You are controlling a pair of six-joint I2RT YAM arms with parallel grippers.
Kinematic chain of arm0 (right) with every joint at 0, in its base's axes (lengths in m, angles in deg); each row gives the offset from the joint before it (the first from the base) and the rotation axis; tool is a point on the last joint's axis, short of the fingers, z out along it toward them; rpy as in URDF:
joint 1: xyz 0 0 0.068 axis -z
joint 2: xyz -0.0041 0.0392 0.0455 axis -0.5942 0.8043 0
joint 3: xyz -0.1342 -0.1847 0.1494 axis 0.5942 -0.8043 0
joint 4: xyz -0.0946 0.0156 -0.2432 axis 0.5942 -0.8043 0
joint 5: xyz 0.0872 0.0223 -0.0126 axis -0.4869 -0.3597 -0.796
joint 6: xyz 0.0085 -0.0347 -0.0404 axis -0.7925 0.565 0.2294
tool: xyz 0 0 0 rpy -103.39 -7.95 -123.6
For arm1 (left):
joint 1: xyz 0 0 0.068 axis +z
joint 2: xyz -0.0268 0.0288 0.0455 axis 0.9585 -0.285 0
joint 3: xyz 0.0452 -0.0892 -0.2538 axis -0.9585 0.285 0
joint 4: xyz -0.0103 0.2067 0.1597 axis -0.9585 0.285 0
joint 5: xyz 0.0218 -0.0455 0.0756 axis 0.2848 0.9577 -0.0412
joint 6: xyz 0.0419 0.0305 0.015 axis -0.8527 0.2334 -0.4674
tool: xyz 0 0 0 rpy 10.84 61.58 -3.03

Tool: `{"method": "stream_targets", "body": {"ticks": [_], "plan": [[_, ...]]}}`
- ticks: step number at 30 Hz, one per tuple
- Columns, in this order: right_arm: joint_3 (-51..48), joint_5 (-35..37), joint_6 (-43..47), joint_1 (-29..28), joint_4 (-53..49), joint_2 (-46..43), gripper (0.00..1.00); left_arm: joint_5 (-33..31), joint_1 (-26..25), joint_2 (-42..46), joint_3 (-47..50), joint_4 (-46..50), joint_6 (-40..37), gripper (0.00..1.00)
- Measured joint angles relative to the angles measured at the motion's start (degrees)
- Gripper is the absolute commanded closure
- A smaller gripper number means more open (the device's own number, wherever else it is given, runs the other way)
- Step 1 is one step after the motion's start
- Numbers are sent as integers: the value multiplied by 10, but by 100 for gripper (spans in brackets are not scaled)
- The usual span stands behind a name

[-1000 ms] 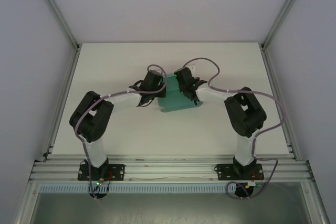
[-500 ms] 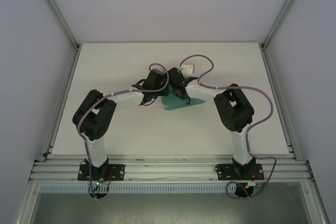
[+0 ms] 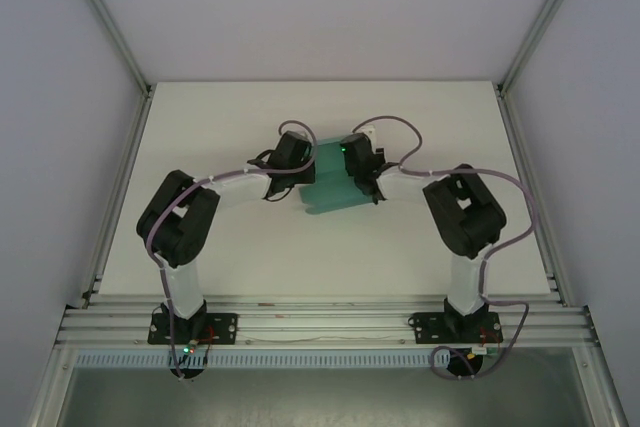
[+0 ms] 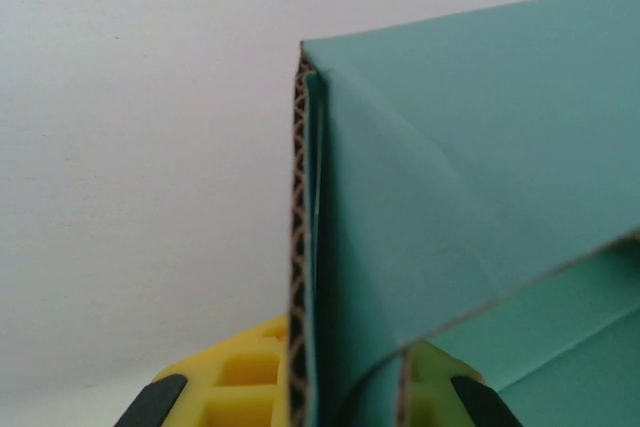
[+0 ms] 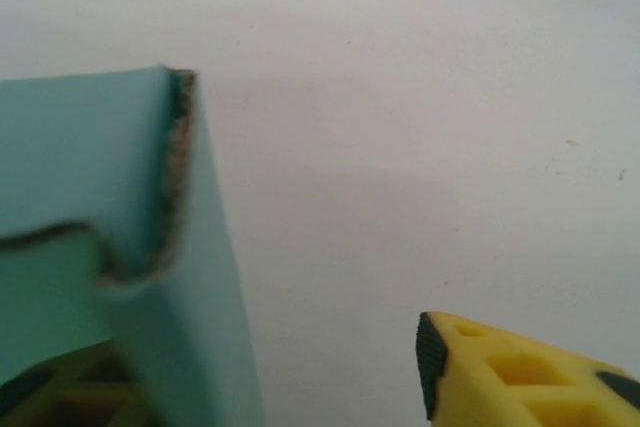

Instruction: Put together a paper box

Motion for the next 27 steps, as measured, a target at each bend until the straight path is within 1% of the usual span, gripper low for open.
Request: {"method": "stream_targets", "body": {"ticks": [1,3,5,8,10,11,12,17,21,25,27], "plan": [[-13,-21,8,5,9,-11,35,0,2,0,0,0,0,100],[-39,-61,21,12,28,-34,26,0,4,0,0,0,0,100],[-61,-94,34,15,47,-51,21,1,4,0,0,0,0,100],[-84,-129,45,14,66,-72,14,5,3,0,0,0,-2,100],[-95,-150,51,14,75,-88,5,5,3,0,0,0,-3,100],[-103,-162,51,14,80,-100,4,5,3,0,0,0,-4,100],[-110,-172,52,14,82,-113,0,5,3,0,0,0,-4,100],[-134,-188,44,14,89,-198,0,7,3,1,0,0,-20,100],[-163,-158,13,14,94,-284,0,21,3,11,-1,1,-70,100],[-208,-99,-20,14,94,-380,0,67,4,28,-33,49,-173,100],[-233,-68,-33,14,87,-425,0,101,3,29,-70,96,-250,100]]}}
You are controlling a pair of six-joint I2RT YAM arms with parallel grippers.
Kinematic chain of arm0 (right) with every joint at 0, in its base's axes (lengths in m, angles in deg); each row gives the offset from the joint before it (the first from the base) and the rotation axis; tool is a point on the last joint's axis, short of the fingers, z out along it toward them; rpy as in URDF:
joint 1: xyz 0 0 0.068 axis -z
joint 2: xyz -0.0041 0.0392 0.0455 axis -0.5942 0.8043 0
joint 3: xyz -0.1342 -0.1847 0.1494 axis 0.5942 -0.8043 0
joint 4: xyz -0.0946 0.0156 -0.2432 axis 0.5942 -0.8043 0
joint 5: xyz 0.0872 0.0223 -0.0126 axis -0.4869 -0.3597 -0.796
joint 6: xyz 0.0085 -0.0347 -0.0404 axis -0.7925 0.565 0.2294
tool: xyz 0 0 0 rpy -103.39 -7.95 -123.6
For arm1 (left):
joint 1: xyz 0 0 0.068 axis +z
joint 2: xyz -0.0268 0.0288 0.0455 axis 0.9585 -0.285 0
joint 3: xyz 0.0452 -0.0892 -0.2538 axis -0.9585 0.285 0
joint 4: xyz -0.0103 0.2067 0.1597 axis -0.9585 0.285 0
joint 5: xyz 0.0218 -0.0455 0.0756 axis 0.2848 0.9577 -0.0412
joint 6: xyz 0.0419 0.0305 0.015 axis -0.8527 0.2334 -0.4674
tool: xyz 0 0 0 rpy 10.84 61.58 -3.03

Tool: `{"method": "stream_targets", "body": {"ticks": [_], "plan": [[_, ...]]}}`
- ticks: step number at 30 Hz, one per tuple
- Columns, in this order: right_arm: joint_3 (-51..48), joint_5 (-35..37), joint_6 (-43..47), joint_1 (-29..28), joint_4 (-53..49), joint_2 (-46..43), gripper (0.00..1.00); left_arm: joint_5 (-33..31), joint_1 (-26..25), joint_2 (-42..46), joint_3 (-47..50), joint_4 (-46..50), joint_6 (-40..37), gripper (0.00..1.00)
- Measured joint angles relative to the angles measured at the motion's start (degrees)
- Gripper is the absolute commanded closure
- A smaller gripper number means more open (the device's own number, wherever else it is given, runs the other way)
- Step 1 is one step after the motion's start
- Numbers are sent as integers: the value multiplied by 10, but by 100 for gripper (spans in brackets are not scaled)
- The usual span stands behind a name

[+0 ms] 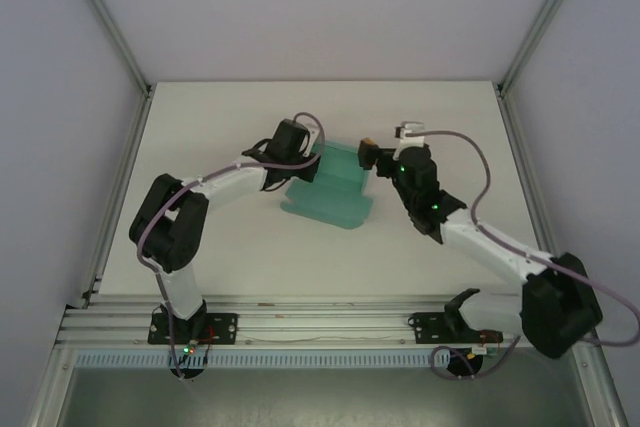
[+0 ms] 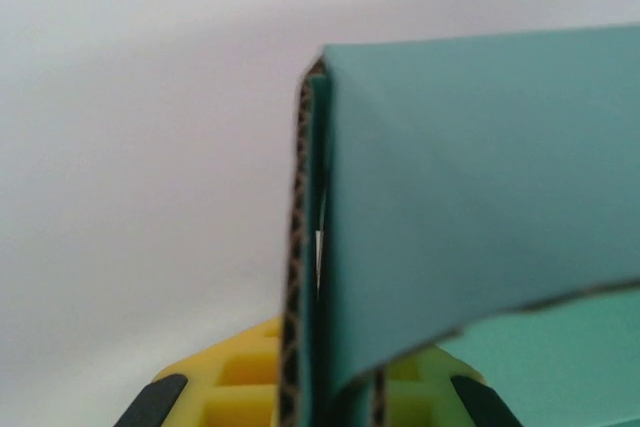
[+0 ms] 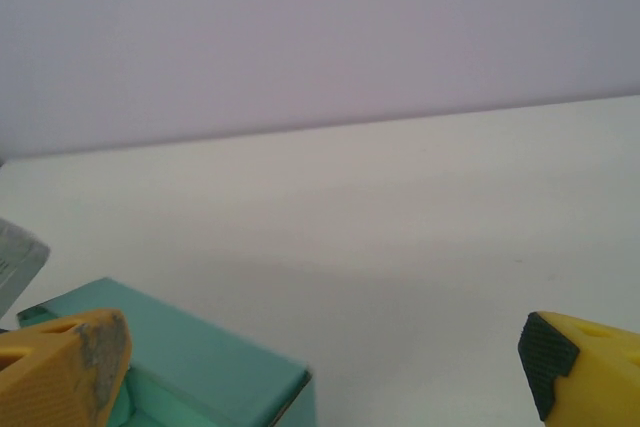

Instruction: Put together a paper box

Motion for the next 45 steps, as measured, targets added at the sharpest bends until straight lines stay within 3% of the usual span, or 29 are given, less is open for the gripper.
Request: {"method": "stream_targets", "body": {"ticks": [4,8,16,20,25,38,45], "plan": [[-45,38,-15,1,-38,-85,0,59,-2,0,-70,129,-176,100],[-63,58,-34,5,-99,-152,0,62,-11,-7,-121,252,-296,100],[-103,68,-73,16,-174,-230,0,-24,-57,-146,-303,428,-411,100],[-104,68,-77,23,-194,-230,0,-78,-91,-203,-320,469,-430,100],[-103,67,-76,31,-198,-226,0,-136,-113,-226,-318,462,-430,100],[-105,61,-76,41,-197,-212,0,-378,-175,-263,-263,293,-449,100],[-112,54,-76,45,-195,-212,0,-418,-180,-273,-259,272,-452,100]]}}
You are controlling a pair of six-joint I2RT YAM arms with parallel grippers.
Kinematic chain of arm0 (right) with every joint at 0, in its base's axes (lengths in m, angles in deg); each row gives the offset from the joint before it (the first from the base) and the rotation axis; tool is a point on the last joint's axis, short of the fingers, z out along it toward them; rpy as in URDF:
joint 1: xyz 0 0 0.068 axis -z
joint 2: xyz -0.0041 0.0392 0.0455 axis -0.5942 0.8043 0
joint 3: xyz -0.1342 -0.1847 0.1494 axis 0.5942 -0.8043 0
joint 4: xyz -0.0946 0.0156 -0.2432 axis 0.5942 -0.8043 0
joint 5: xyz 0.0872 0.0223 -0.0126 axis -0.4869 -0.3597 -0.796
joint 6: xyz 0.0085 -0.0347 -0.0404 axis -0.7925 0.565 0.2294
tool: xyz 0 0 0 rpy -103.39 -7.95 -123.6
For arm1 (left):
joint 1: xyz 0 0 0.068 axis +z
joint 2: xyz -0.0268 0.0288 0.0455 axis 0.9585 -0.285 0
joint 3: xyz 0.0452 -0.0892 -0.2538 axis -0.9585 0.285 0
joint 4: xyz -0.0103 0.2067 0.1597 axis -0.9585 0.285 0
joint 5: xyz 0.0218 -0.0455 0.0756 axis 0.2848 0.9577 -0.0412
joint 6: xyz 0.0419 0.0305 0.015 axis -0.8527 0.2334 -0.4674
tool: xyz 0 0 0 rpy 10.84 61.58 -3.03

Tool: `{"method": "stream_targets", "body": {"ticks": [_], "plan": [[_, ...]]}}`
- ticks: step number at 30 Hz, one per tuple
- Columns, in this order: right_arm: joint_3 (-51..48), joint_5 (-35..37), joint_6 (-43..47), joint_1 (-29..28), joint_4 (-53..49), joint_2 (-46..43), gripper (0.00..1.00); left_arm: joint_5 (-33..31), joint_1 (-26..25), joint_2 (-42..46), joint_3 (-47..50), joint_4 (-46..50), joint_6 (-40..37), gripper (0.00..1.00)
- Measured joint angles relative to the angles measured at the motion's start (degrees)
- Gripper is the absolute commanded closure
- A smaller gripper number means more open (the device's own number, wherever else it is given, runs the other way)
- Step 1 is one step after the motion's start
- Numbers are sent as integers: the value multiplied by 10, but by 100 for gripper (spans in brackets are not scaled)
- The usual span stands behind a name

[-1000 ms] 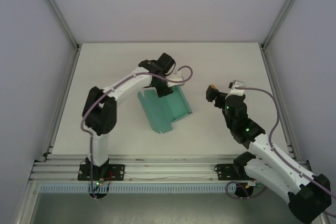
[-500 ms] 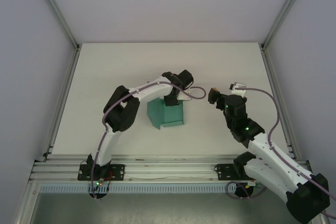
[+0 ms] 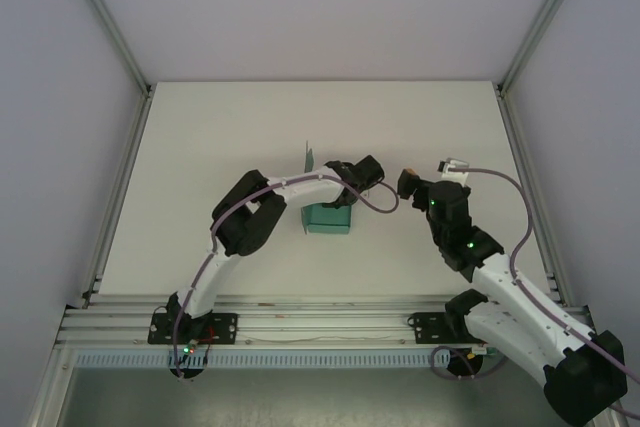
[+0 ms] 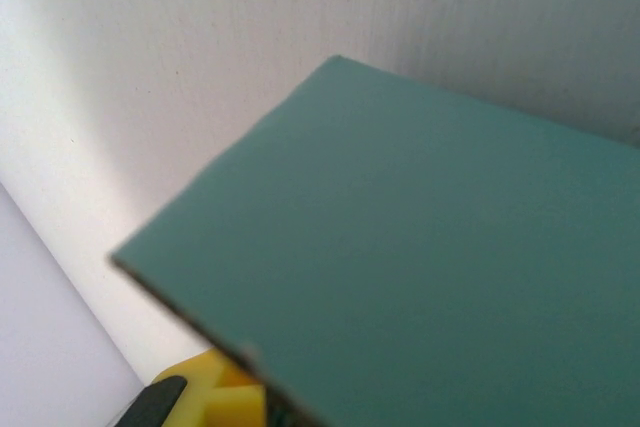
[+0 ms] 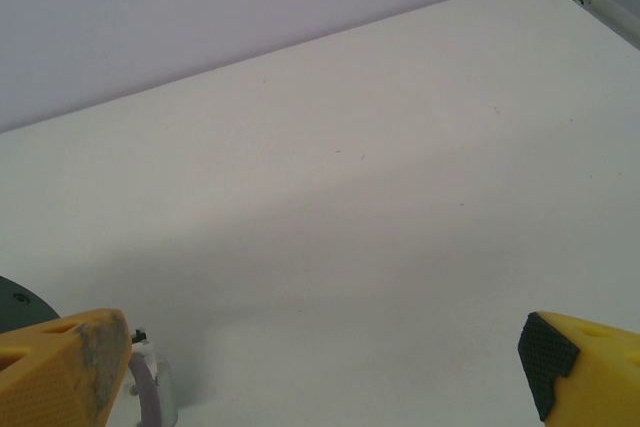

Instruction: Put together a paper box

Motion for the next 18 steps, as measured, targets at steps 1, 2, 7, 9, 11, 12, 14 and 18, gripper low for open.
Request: {"method": "stream_targets", "body": {"ticks": [1,2,7,9,11,12,14,18], "plan": [[0,-1,0,1,0,0,0,0,0,0,0,0,-1,93],[-1,-2,0,2,0,0,0,1,0,0,0,0,-2,85],[-2,-9,1,2,1,-1,0,18,11,3,-9,0,6,53],[-3,-13,2,2,1,-4,0,35,19,9,-13,1,9,45],[-6,-15,2,2,1,-10,0,56,27,16,-17,7,10,34],[-8,-16,2,2,0,-13,0,65,29,19,-19,11,9,30],[-11,-21,2,2,0,-19,0,85,32,27,-21,24,8,16],[-11,-28,5,3,0,-27,0,128,31,43,-29,54,-1,0]]}}
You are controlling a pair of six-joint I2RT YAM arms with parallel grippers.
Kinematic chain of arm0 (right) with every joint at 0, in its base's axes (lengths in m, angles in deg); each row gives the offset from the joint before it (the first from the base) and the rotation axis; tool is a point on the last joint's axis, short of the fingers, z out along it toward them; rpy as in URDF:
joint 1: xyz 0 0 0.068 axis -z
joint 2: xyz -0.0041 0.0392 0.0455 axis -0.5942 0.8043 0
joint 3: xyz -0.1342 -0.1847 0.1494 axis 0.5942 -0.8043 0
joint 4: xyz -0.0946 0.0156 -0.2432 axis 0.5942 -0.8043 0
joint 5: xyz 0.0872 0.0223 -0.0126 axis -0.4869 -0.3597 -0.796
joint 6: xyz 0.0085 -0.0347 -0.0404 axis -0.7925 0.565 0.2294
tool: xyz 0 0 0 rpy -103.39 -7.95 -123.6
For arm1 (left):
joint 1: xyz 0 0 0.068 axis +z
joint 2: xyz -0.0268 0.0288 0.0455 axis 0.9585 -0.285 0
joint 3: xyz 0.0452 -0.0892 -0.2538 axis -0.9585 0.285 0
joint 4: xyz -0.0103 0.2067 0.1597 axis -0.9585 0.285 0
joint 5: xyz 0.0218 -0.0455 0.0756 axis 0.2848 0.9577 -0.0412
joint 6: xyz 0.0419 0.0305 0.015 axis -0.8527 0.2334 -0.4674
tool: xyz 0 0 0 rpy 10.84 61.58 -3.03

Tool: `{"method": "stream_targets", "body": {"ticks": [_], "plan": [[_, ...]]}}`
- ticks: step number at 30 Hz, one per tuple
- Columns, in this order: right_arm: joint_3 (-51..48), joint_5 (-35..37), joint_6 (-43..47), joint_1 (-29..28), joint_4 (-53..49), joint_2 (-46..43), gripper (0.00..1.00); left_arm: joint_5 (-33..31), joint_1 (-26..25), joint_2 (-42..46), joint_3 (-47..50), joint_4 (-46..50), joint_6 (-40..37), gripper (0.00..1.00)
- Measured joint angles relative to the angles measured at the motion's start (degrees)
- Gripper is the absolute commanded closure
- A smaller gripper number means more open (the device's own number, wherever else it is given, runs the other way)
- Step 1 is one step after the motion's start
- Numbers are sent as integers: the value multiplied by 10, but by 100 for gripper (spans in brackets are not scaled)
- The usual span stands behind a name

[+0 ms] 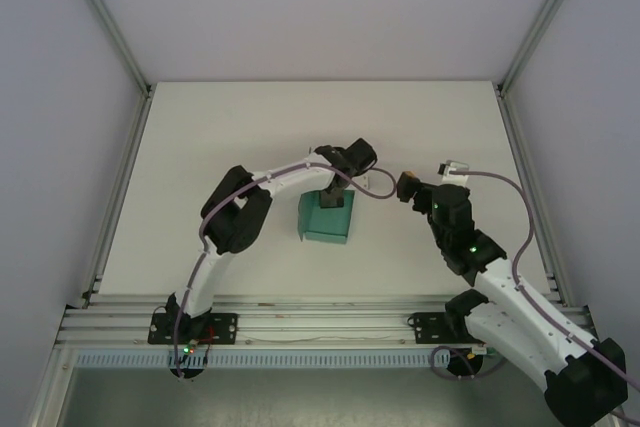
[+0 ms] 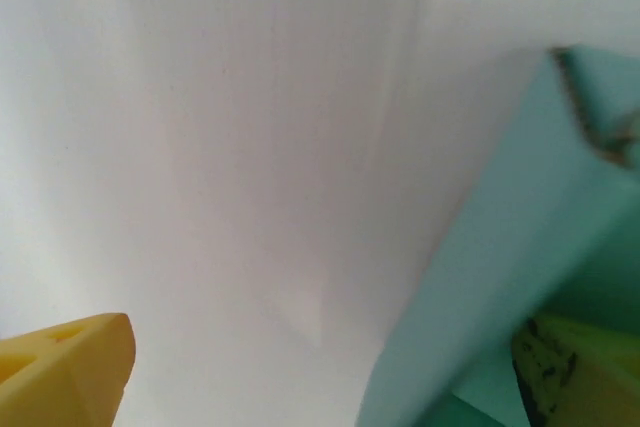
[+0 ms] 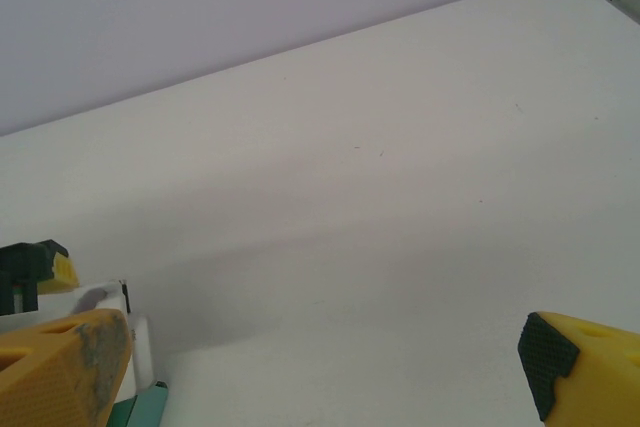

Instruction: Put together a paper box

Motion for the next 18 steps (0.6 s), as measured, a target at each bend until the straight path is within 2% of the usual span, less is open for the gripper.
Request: {"method": "stream_targets", "body": {"ticks": [7,11,14,18], "plan": [[0,-6,4,0,-1,-3,0,69,3,62,-14,16,-4,0],[0,-7,8,0,-6,-3,0,96,14,109,-21,-10,21,0],[0,-19,19,0,-6,-1,0,107,37,155,-10,-62,64,0],[9,-77,63,2,-7,30,0,105,88,243,35,-142,171,0]]}}
